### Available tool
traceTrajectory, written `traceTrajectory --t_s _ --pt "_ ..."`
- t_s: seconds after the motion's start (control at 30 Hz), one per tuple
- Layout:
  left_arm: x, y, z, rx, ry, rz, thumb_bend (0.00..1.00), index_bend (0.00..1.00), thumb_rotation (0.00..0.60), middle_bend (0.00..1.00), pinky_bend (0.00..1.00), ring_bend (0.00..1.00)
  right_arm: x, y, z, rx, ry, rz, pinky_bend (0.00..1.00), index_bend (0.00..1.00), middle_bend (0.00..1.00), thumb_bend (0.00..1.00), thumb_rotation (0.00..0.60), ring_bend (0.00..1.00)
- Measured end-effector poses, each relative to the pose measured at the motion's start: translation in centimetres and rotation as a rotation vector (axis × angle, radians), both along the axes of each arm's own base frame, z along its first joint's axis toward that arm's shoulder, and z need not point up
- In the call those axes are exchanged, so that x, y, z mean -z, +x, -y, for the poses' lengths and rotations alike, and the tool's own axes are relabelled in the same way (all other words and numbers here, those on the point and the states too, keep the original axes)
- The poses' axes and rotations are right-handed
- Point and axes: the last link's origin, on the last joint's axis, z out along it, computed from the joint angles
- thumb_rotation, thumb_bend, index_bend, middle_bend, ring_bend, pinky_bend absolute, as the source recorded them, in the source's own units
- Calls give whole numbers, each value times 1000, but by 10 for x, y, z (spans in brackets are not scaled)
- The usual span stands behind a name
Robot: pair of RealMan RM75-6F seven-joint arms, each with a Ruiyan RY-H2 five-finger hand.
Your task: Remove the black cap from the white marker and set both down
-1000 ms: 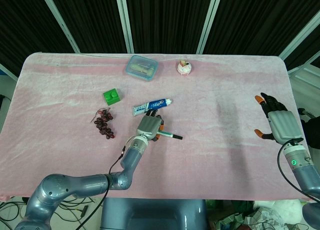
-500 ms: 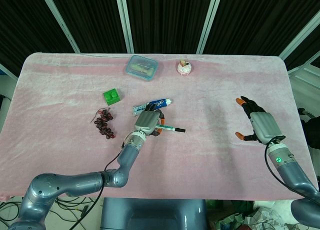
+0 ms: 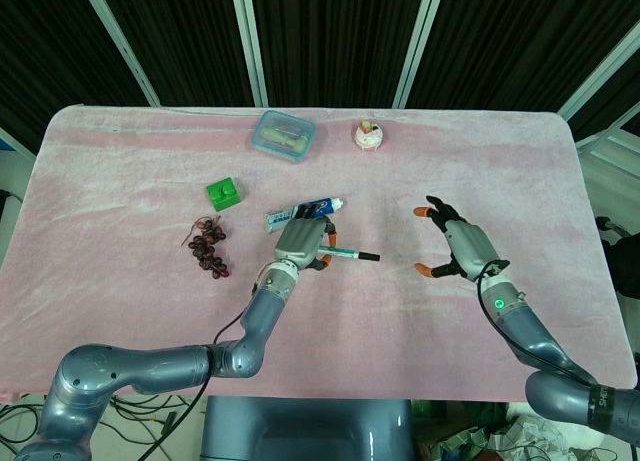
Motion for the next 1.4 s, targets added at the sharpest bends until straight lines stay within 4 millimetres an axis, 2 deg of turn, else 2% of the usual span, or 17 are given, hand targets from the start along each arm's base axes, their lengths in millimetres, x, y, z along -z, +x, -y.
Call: traceTrajectory --t_s 0.23,0.43,1.4 --pt "2 2 0 -6 1 11 497 721 600 308 0 0 31 9 3 22 3 2 167 265 0 130 600 45" --pt "1 4 0 -6 3 20 497 722 600 310 0 0 46 9 6 36 -5 -6 166 302 0 131 600 45" --pt "1 5 -1 -7 6 43 498 730 600 315 0 0 81 2 8 116 -21 54 167 477 0 193 600 46"
